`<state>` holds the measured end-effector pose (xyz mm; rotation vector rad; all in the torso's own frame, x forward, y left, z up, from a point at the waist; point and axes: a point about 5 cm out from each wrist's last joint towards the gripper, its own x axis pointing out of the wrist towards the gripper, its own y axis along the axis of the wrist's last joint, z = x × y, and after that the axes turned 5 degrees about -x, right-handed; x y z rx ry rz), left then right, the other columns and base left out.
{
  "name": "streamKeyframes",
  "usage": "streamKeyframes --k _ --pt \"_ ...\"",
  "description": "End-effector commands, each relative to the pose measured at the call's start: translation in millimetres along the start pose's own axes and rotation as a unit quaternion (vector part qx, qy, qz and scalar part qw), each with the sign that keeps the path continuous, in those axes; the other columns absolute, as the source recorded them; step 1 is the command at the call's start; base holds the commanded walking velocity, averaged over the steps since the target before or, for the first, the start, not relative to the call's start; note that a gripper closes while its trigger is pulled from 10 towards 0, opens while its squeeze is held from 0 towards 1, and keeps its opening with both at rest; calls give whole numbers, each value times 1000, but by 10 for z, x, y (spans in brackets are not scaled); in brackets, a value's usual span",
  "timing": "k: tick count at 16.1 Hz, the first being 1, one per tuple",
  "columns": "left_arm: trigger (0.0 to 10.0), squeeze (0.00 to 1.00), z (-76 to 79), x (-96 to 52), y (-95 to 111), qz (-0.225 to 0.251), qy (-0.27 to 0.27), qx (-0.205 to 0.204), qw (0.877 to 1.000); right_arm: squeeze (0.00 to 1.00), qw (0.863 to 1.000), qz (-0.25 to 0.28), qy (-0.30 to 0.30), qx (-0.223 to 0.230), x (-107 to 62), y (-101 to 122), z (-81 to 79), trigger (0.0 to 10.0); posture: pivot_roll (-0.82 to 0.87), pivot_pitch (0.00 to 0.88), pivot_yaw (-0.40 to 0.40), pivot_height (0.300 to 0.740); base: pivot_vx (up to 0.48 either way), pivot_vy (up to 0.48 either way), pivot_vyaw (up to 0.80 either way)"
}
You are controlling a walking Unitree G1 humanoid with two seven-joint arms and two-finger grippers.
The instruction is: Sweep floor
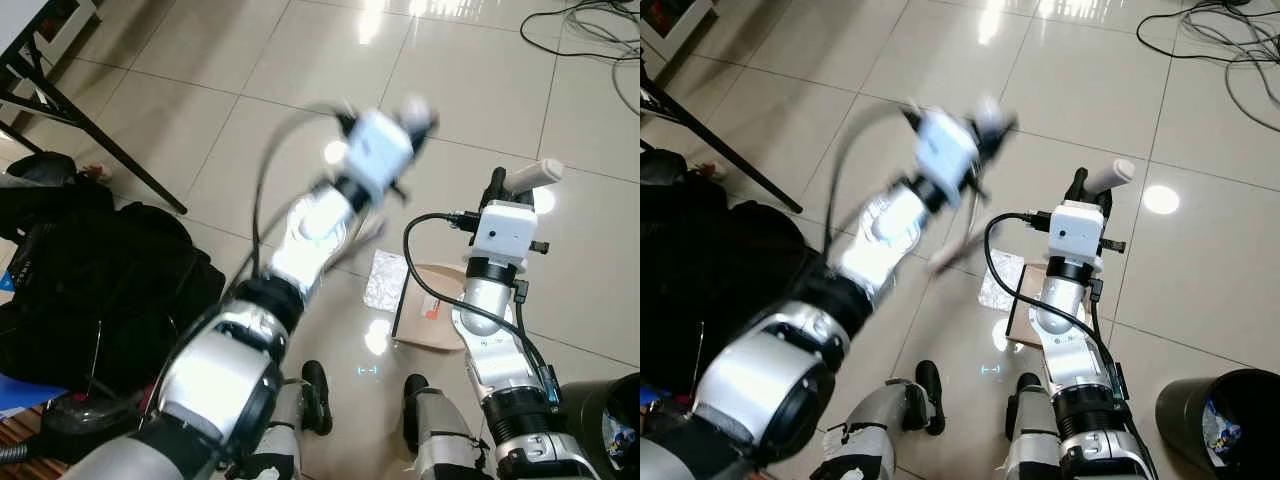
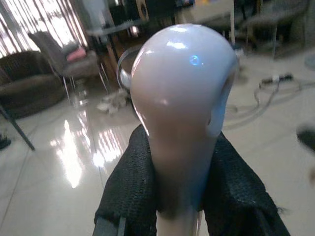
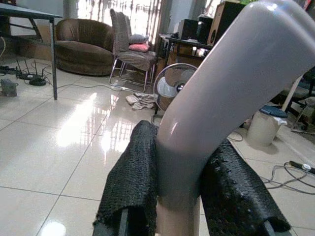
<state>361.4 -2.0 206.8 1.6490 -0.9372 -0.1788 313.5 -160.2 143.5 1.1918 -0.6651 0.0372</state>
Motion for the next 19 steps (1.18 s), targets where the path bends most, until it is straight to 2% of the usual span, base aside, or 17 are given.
streamKeyframes --k 1,4,5,7,8,10,13,18,19 --pt "10000 0 107 -32 -52 -2 -10 16 1000 0 999 -46 13 -11 -185 -143 -37 10000 -1 376 185 740 0 0 0" --pt "10000 0 287 -76 -160 -24 -27 11 999 0 999 -45 14 -8 -234 -124 -41 10000 -8 378 186 740 0 0 0" --pt "10000 0 324 -83 -196 -34 -13 -14 999 0 999 -47 14 -7 -254 -127 -44 10000 -8 381 187 740 0 0 0" --pt "10000 0 322 -82 -237 -51 17 -52 997 0 999 -51 14 -5 -266 -132 -49 10000 -7 385 197 740 0 0 0" --pt "10000 0 283 -76 -264 -64 50 -78 994 0 998 -55 13 2 -274 -120 -72 10000 -26 389 205 740 0 0 0" --pt "10000 0 260 -70 -274 -70 73 -96 990 0 998 -55 15 7 -286 -87 -98 10000 -44 386 211 740 0 0 0" --pt "10000 0 309 11 -211 -58 86 -160 982 0 998 -59 21 10 -339 -81 -94 10000 -47 389 211 740 0 0 0" --pt "10000 0 304 139 -83 -36 98 -221 970 0 997 -67 22 11 -350 -88 -96 10000 -42 392 209 740 0 0 0" --pt "10000 0 319 179 -38 -25 91 -248 964 0 997 -68 24 12 -352 -86 -109 10000 -42 392 209 740 0 0 0"
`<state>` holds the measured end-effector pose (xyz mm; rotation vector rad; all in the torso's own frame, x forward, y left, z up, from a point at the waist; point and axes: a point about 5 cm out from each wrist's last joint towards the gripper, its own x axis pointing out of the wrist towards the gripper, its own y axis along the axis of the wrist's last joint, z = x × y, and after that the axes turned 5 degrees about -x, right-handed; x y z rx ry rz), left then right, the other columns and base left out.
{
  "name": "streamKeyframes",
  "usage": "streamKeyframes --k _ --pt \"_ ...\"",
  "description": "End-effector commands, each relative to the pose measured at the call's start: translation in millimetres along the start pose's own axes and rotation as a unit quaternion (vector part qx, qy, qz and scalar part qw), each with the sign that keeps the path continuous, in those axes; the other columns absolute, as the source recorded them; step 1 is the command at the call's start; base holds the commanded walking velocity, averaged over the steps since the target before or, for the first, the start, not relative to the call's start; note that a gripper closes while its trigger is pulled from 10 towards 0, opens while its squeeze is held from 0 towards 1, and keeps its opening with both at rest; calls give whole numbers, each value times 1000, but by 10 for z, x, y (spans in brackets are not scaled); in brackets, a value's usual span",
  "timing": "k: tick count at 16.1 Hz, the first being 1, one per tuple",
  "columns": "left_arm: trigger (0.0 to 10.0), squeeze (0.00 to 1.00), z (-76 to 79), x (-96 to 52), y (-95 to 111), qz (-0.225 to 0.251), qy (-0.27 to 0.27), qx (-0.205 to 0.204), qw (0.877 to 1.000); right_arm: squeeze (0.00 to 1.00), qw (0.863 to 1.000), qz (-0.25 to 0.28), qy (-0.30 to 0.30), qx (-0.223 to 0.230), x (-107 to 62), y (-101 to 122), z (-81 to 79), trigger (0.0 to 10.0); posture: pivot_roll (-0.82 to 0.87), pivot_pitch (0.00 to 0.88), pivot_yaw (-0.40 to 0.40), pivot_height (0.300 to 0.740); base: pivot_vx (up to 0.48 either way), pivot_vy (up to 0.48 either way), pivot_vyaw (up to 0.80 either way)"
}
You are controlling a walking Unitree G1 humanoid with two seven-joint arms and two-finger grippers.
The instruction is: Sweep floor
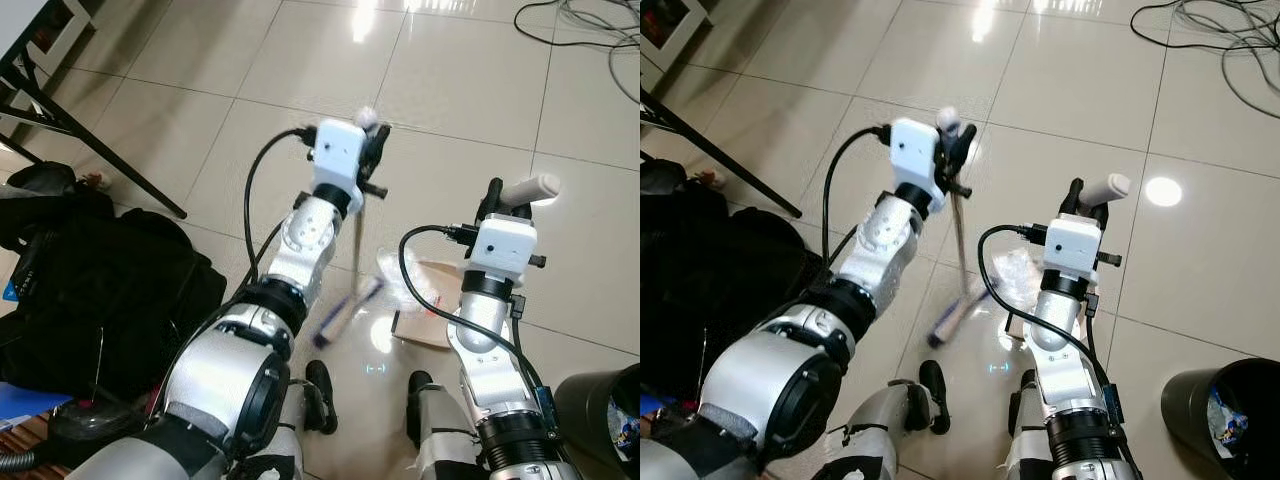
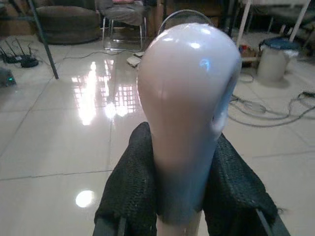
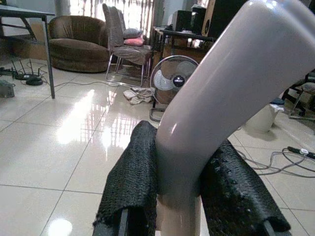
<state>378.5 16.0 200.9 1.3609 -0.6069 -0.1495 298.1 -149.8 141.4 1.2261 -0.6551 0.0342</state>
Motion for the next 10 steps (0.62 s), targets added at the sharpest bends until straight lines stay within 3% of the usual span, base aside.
streamKeyframes --k 1,5,7,10 --pt "10000 0 593 62 -62 -4 -52 -95 994 0 998 -61 23 -3 -181 -170 -85 10000 -40 389 204 740 0 0 0" --pt "10000 0 632 138 120 34 -105 -112 987 0 997 -66 26 -4 -204 -189 -84 10000 -28 381 201 740 0 0 0" --pt "10000 0 632 162 271 70 -160 -92 980 0 997 -71 24 -4 -224 -207 -79 10000 -20 377 203 740 0 0 0" --pt "10000 0 450 165 437 106 -185 -45 976 0 997 -76 25 -3 -246 -223 -94 10000 -8 365 207 740 0 0 0"
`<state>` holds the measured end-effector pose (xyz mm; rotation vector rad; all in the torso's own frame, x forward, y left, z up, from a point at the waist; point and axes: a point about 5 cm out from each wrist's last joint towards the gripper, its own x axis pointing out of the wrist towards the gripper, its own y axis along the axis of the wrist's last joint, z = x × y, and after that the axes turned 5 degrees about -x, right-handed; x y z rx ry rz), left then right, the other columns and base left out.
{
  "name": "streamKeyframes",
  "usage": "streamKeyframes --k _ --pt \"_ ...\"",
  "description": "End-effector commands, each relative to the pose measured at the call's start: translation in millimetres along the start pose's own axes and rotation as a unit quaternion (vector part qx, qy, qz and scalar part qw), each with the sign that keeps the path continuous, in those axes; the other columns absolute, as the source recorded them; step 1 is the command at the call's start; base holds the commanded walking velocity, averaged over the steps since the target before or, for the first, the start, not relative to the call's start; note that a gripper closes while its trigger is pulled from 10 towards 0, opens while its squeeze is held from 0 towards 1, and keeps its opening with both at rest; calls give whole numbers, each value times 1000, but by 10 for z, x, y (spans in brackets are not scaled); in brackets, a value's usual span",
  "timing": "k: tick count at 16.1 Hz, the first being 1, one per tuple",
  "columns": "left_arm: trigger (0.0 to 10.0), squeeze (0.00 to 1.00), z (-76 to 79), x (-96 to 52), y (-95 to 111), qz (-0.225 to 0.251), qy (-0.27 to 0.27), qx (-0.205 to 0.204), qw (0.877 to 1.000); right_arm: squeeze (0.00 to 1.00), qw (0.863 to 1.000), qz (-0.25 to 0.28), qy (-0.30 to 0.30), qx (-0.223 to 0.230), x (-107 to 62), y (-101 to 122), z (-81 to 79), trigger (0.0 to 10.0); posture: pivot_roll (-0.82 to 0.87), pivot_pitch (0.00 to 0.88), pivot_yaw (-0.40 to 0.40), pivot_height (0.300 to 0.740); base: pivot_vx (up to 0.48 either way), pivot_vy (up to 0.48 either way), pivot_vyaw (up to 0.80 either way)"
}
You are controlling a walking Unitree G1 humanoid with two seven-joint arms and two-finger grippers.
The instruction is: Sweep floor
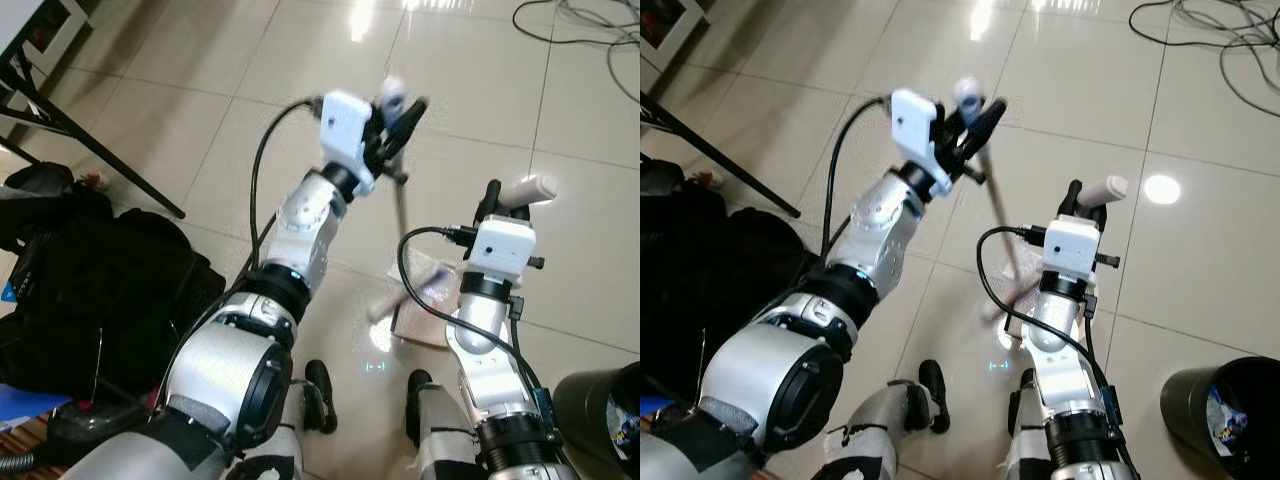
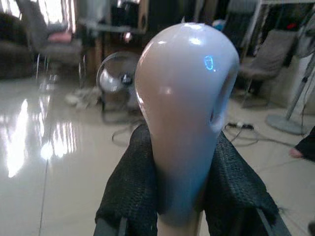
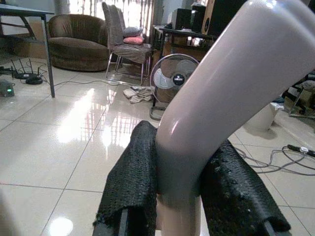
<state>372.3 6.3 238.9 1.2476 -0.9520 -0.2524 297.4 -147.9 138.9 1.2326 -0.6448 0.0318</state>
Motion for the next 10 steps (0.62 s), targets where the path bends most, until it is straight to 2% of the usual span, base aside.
streamKeyframes --k 1,3,4,5,6,8,10 --pt "10000 0 103 137 181 49 -27 -5 998 0 997 -72 28 -3 -208 -215 -111 10000 -4 368 206 740 0 0 0" --pt "10000 0 8 131 252 57 -14 8 998 0 997 -71 28 -2 -198 -212 -120 10000 -3 369 205 740 0 0 0" --pt "10000 0 -40 123 281 60 4 33 998 0 997 -71 28 -2 -199 -210 -119 10000 1 368 207 740 0 0 0" --pt "10000 0 -33 126 274 56 3 42 998 0 997 -70 28 -2 -202 -207 -120 10000 -2 368 211 740 0 0 0" --pt "10000 0 54 124 122 17 17 82 996 0 997 -70 27 -1 -210 -202 -122 10000 -9 373 214 740 0 0 0" --pt "10000 0 96 109 53 6 32 109 994 0 997 -69 27 0 -215 -196 -124 10000 -15 382 214 740 0 0 0" --pt "10000 0 240 56 -127 -19 31 153 988 0 997 -68 27 1 -245 -185 -122 10000 -43 384 226 740 0 0 0"
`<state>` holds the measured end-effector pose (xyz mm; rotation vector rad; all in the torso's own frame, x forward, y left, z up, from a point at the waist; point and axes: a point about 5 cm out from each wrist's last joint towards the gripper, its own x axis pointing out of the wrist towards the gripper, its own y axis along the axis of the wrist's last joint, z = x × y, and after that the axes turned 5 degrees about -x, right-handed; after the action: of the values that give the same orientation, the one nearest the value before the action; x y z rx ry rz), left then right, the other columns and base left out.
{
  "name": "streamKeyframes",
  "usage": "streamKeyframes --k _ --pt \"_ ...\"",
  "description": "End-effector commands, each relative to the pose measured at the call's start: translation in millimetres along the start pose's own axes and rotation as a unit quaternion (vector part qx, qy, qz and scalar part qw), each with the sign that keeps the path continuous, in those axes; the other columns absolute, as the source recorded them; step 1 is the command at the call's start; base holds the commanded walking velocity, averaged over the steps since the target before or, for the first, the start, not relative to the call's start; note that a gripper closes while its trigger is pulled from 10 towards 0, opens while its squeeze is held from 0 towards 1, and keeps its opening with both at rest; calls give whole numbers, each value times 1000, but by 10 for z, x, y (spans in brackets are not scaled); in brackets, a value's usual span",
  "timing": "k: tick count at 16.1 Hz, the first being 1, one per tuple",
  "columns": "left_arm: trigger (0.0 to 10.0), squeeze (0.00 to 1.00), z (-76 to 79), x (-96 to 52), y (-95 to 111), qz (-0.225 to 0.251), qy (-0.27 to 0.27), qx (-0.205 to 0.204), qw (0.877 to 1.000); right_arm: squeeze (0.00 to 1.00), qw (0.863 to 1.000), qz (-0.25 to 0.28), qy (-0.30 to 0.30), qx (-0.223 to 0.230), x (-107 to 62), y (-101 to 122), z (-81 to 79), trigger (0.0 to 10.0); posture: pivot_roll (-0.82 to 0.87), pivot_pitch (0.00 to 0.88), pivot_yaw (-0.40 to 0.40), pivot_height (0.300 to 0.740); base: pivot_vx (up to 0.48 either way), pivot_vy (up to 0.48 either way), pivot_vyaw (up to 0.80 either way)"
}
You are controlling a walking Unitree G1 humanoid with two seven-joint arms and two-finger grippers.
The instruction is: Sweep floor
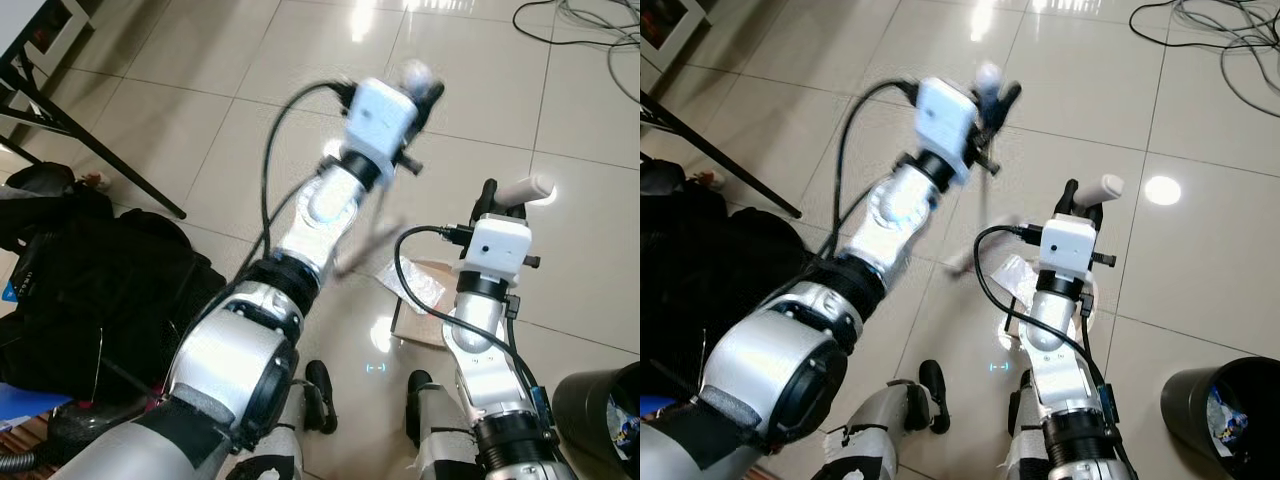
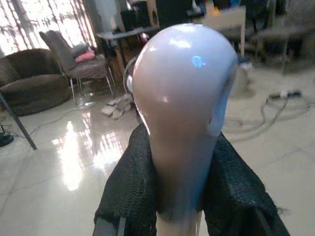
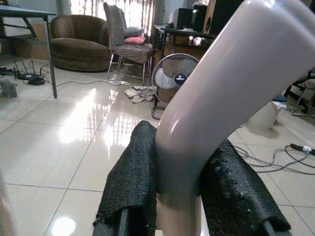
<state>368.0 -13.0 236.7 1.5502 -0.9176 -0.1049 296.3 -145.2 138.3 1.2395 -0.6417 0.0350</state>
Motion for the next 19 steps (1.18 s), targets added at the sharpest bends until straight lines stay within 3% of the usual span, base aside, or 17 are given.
streamKeyframes --k 1,4,7,8,12,13,17,19 --pt "10000 0 174 -72 -102 -4 -15 1 1000 0 997 -67 24 -2 -235 -182 -99 10000 -61 385 230 740 0 0 0" --pt "10000 0 366 -148 -241 -31 -25 -33 999 0 998 -65 21 -6 -264 -171 -61 10000 -81 388 238 740 0 0 0" --pt "10000 0 441 -181 -305 -46 -9 -56 997 0 998 -66 19 -9 -297 -172 -34 10000 -95 376 246 740 0 0 0" --pt "10000 0 486 -165 -300 -46 -9 -97 994 0 998 -67 19 -10 -298 -168 -27 10000 -95 376 246 740 0 0 0" --pt "10000 0 573 -111 -259 -39 -13 -171 984 0 997 -69 19 -11 -280 -181 -16 10000 -76 364 234 740 0 0 0" --pt "10000 0 576 -98 -247 -37 -11 -178 983 0 997 -69 17 -11 -266 -180 -16 10000 -75 366 232 740 0 0 0" --pt "10000 0 506 41 -106 -8 -6 -281 960 0 997 -70 21 -7 -255 -190 -15 10000 -64 353 211 740 0 0 0" --pt "10000 0 490 80 -54 4 -12 -298 955 0 997 -73 22 -7 -256 -209 -9 10000 -61 344 210 740 0 0 0"
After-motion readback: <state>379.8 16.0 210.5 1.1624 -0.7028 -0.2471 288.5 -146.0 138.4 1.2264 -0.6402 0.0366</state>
